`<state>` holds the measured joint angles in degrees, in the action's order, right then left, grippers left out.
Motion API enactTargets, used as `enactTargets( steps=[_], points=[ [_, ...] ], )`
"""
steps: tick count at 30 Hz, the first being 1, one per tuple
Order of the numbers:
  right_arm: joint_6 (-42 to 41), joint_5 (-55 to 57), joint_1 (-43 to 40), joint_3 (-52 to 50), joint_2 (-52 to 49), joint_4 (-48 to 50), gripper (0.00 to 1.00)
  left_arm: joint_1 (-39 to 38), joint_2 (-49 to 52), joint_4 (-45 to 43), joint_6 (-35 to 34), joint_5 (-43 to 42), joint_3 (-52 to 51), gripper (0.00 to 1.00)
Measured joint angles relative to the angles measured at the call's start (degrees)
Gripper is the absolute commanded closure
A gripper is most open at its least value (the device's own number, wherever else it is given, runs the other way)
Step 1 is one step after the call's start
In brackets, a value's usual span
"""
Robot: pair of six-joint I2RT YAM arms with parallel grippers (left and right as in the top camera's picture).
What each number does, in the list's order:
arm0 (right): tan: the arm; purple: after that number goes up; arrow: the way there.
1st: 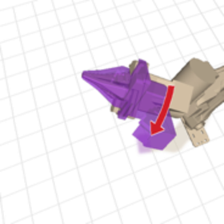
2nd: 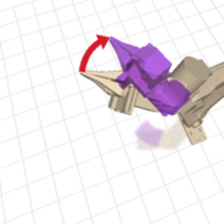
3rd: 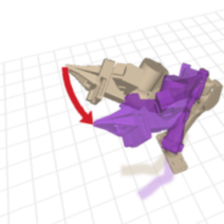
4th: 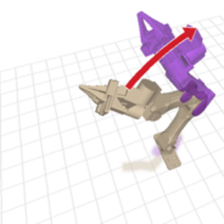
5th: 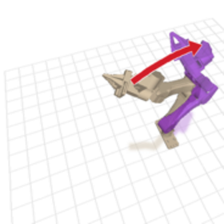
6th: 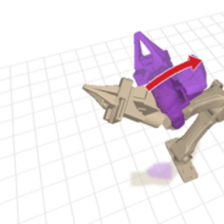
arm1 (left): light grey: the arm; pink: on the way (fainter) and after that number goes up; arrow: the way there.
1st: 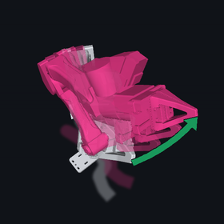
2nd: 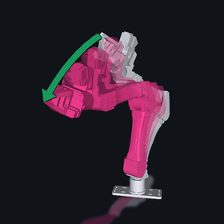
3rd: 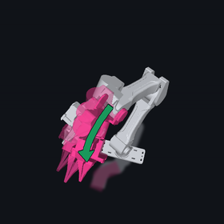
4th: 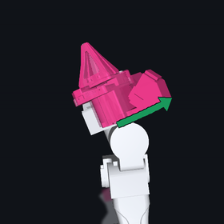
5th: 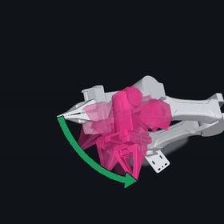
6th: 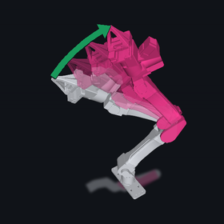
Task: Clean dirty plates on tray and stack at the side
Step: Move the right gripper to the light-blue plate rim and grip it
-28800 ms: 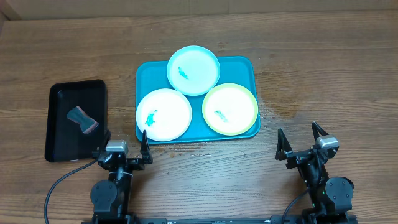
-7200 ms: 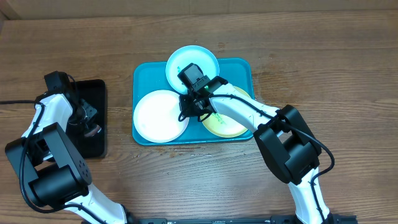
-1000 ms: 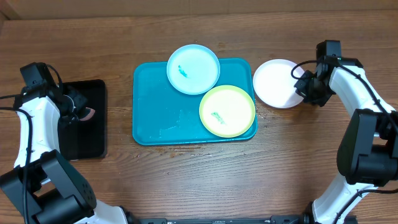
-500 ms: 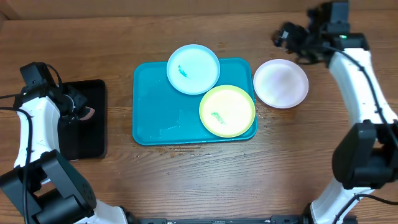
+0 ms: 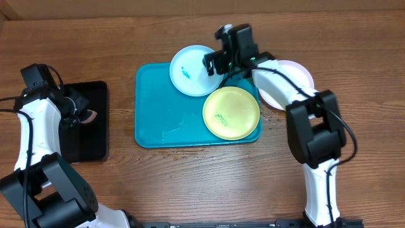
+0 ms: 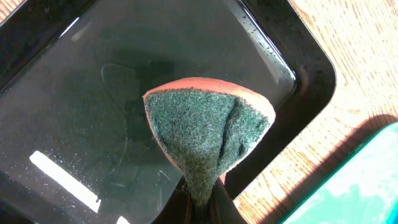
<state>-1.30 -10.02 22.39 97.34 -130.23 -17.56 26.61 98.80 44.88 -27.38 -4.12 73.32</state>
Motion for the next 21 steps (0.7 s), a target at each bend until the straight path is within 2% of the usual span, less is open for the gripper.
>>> enactTargets(
  steps=[2, 4, 6, 7, 12, 13, 19, 21],
  points=[
    [1.0, 1.6, 0.6, 0.0, -2.3, 1.0, 0.18, 0.0, 0.0, 0.0, 0.0, 0.0, 0.0, 0.96],
    [1.5, 2.4, 0.9, 0.0, -2.6, 1.0, 0.39, 0.0, 0.0, 0.0, 0.0, 0.0, 0.0, 0.96],
    [2.1, 2.8, 1.1, 0.0, -2.6, 1.2, 0.52, 0.0, 0.0, 0.0, 0.0, 0.0, 0.0, 0.96],
    [2.3, 3.0, 1.2, 0.0, -2.6, 1.3, 0.63, 0.0, 0.0, 0.0, 0.0, 0.0, 0.0, 0.96],
    [2.6, 3.5, 2.0, 0.1, -2.6, 0.6, 0.93, 0.0, 0.0, 0.0, 0.0, 0.0, 0.0, 0.96],
    [2.6, 3.9, 2.4, 0.1, -2.6, -0.1, 0.96, 0.0, 0.0, -0.1, 0.0, 0.0, 0.0, 0.96],
    [2.2, 3.6, 6.8, 1.5, -2.6, -8.2, 0.96, 0.0, 0.0, -0.1, 0.0, 0.0, 0.0, 0.96],
    [2.0, 3.7, 9.2, 2.7, -2.6, -11.8, 0.86, 0.0, 0.0, -0.1, 0.0, 0.0, 0.0, 0.96]
  ],
)
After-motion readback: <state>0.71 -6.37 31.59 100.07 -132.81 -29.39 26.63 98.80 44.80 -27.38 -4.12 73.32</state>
